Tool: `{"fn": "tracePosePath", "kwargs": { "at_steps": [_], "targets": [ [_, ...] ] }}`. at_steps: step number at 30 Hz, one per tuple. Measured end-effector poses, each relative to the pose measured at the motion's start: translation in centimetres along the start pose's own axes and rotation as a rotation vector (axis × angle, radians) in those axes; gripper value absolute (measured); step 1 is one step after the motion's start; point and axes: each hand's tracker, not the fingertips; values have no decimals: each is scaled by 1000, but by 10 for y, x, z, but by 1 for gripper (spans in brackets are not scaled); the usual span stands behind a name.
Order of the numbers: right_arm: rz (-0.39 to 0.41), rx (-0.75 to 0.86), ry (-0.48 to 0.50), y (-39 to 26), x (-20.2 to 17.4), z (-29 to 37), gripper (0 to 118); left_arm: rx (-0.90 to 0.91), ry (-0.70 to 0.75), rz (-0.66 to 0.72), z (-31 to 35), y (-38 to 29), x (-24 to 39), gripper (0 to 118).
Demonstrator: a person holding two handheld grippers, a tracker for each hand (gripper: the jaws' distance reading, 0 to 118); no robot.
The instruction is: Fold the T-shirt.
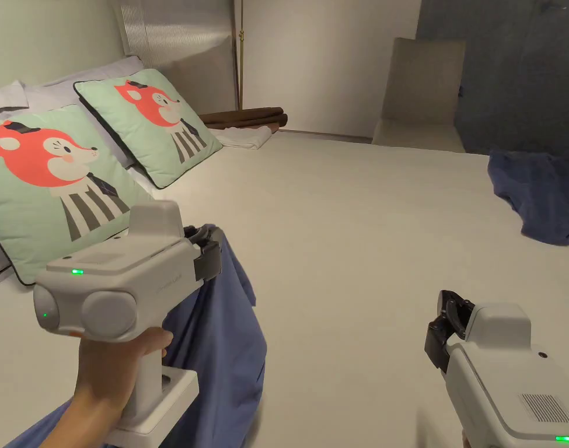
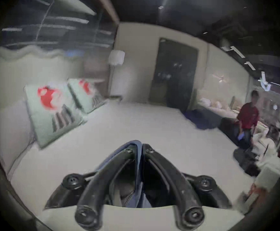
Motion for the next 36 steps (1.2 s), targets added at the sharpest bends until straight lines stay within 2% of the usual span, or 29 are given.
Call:
{"fn": "tracePosePath", "kwargs": {
  "at_steps": [4,8,13,17,21,26,29,31,33,34,36],
  "targets": [
    [-3,31,-75,7,33,21,0,82,-155,-50,-13,49,60,2],
    [3,55,-156,11,63,42,0,83,-259,-90,-39,64,114,2],
    [8,63,-257,8,99,68,0,-21,-390,-73,-76,33,169,2],
    [28,49,-320,2,118,84,0,-153,-484,-20,-101,-20,195,2],
    [38,26,-349,-5,127,91,0,-374,-486,32,-132,-90,195,2],
    [8,4,-357,-14,125,89,0,-702,-351,67,-162,-181,176,2],
    [-9,-17,-339,-20,119,84,0,-755,-303,40,-166,-215,163,4],
    [-21,-28,-323,-23,115,80,0,-680,-333,98,-159,-211,159,4],
    [-28,-34,-315,-23,110,77,0,-699,-324,81,-162,-200,162,15],
    [-34,-36,-311,-23,108,76,0,-686,-331,53,-154,-192,168,28],
    [-39,-32,-301,-20,104,76,0,-610,-338,10,-145,-178,169,81]
  ]
}}
